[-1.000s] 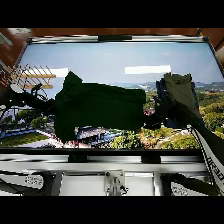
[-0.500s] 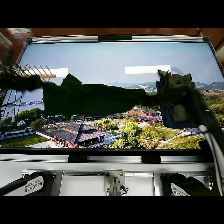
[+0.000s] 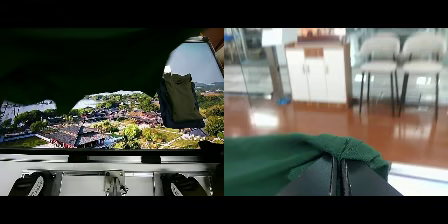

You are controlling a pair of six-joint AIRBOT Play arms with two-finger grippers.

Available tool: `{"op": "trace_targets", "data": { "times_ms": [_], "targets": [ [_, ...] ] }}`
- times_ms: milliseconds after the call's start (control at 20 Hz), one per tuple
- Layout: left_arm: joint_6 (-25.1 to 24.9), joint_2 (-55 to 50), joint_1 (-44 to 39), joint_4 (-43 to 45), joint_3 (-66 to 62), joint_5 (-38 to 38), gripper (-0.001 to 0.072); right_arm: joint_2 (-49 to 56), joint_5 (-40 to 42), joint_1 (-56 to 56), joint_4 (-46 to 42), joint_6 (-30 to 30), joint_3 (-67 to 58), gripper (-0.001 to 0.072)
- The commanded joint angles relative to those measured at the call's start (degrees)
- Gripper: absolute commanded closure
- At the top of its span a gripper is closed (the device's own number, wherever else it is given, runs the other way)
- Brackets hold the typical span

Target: Fold the shirts.

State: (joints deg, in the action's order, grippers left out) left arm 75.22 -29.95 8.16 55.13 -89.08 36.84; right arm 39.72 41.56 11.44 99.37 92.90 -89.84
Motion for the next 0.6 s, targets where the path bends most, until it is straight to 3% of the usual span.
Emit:
{"op": "trace_targets", "data": {
  "times_ms": [0, 150, 300, 450, 550],
  "targets": [
    [1.8, 5.2, -0.1, 7.2, -0.7, 4.6, 0.0658, -5.7, 6.6, 0.0, -1.9, -0.1, -1.7, 0.0646],
    [4.6, 4.2, -0.1, 12.5, -0.5, 9.7, 0.0659, -6.4, 11.9, 0.0, -5.3, -3.3, -1.7, 0.0646],
    [4.6, 0.9, -0.1, 17.2, 1.0, 15.0, 0.0658, -2.3, 25.7, 0.0, -10.7, -15.9, -1.7, 0.0646],
    [4.4, -4.6, -0.1, 20.2, 6.7, 21.6, 0.0658, 5.5, 39.5, 0.0, -12.5, -16.5, 1.8, 0.0645],
    [4.3, -9.6, -0.1, 19.8, 12.7, 23.9, 0.0658, 11.2, 38.5, 0.0, -12.5, -16.3, 7.4, 0.0646]
  ]
}}
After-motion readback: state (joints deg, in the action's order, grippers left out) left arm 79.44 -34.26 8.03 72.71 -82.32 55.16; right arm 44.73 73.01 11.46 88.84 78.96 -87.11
